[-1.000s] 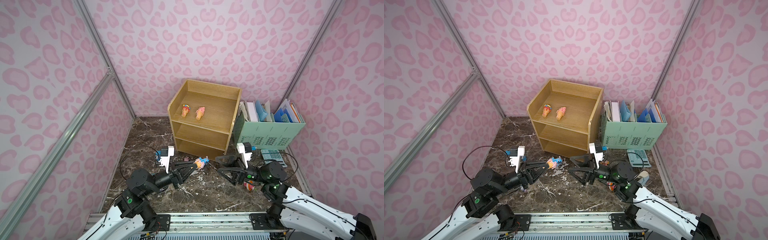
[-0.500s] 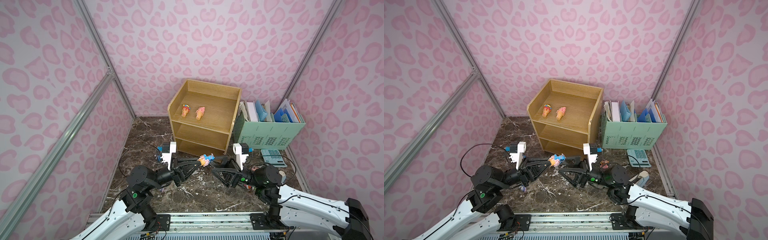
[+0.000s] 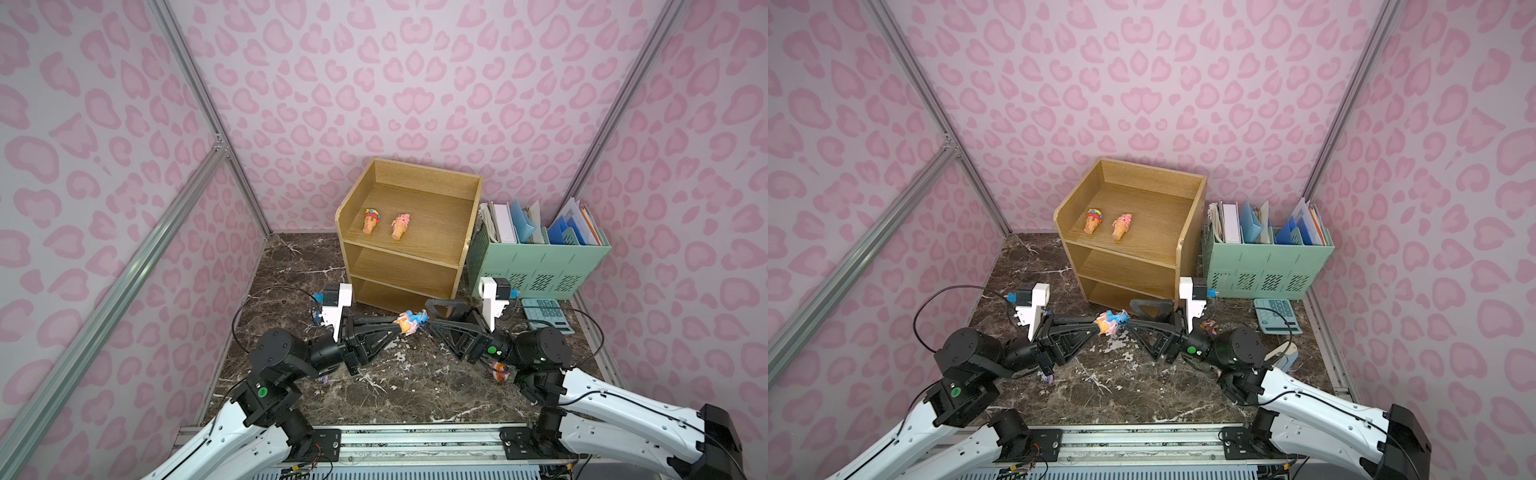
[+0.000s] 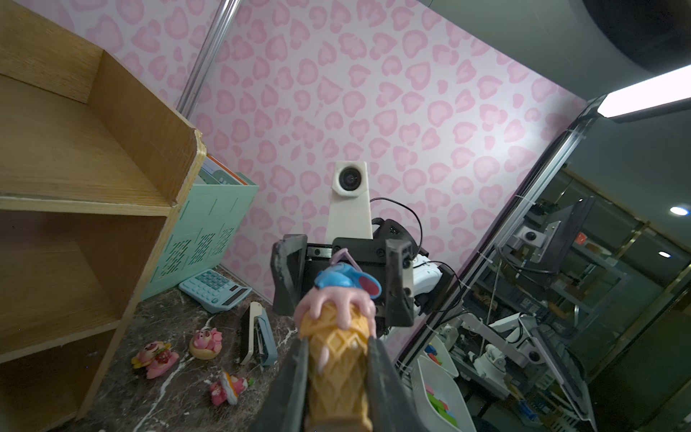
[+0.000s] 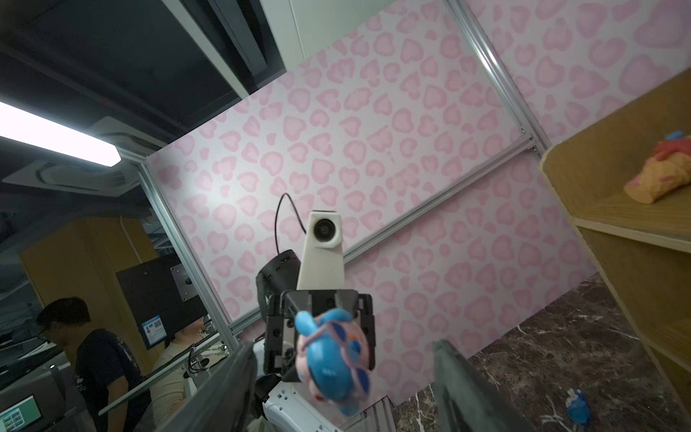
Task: Organize plastic toys on shelves
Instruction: Pick up the plastic toy at the center of the board.
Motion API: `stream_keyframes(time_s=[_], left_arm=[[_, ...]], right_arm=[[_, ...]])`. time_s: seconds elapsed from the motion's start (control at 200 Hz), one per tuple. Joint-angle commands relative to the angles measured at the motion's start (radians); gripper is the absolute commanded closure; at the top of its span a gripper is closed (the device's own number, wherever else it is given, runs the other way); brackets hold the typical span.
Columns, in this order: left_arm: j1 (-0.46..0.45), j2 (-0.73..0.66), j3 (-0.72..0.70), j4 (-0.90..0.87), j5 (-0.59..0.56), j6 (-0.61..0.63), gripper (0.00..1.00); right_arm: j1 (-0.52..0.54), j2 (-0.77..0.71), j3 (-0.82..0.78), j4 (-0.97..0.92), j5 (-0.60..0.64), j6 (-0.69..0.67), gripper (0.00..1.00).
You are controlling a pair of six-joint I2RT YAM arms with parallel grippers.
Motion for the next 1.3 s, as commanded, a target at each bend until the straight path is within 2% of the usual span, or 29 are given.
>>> stream_keyframes(time_s=[0.0,0.05,0.145,0.225,0.36,0.47,0.525,0.59,0.67,0.81,0.98,1.23,1.295], left_arm=[[-0.001,-0.018,0.078,-0.271,-0.089,0.273,0.92],[0.0,-0.021,0.094,-0.3,-0.12,0.39,0.92],[-0.001,0.01,0.133,-0.34,-0.109,0.588,0.93],[-0.003,0.054,0.207,-0.458,-0.106,0.761,0.94],[-0.006,0.117,0.318,-0.609,-0.172,1.051,0.95],[-0.008,0.111,0.303,-0.599,-0.109,1.361,0.95],[-0.009,0.096,0.286,-0.625,-0.046,1.564,0.95],[-0.009,0.086,0.268,-0.646,-0.01,1.719,0.95],[-0.01,0.088,0.272,-0.652,-0.011,1.76,0.97],[-0.028,0.072,0.218,-0.647,0.021,1.918,1.0],[-0.057,0.081,0.186,-0.584,-0.069,1.91,1.0],[-0.066,0.084,0.163,-0.507,-0.102,1.862,1.0],[-0.065,0.082,0.157,-0.491,-0.117,1.855,1.0]], right_arm=[[-0.045,-0.026,-0.039,0.043,-0.043,0.186,0.25],[-0.048,-0.048,-0.047,0.006,-0.044,0.197,0.24],[-0.048,-0.085,-0.063,-0.059,-0.03,0.226,0.21],[-0.048,-0.108,-0.089,-0.039,-0.028,0.275,0.2],[-0.041,-0.124,-0.124,-0.036,-0.027,0.383,0.2],[-0.022,-0.12,-0.118,-0.127,0.017,0.505,0.2],[0.002,-0.113,-0.119,-0.116,0.046,0.55,0.2],[0.032,-0.1,-0.117,-0.088,0.076,0.593,0.2],[0.053,-0.083,-0.115,-0.064,0.095,0.612,0.21],[0.078,-0.037,-0.109,-0.005,0.108,0.647,0.21],[0.117,0.044,-0.069,0.043,0.095,0.643,0.22],[0.153,0.123,-0.051,0.11,0.078,0.645,0.29],[0.157,0.121,-0.048,0.102,0.083,0.634,0.33]])
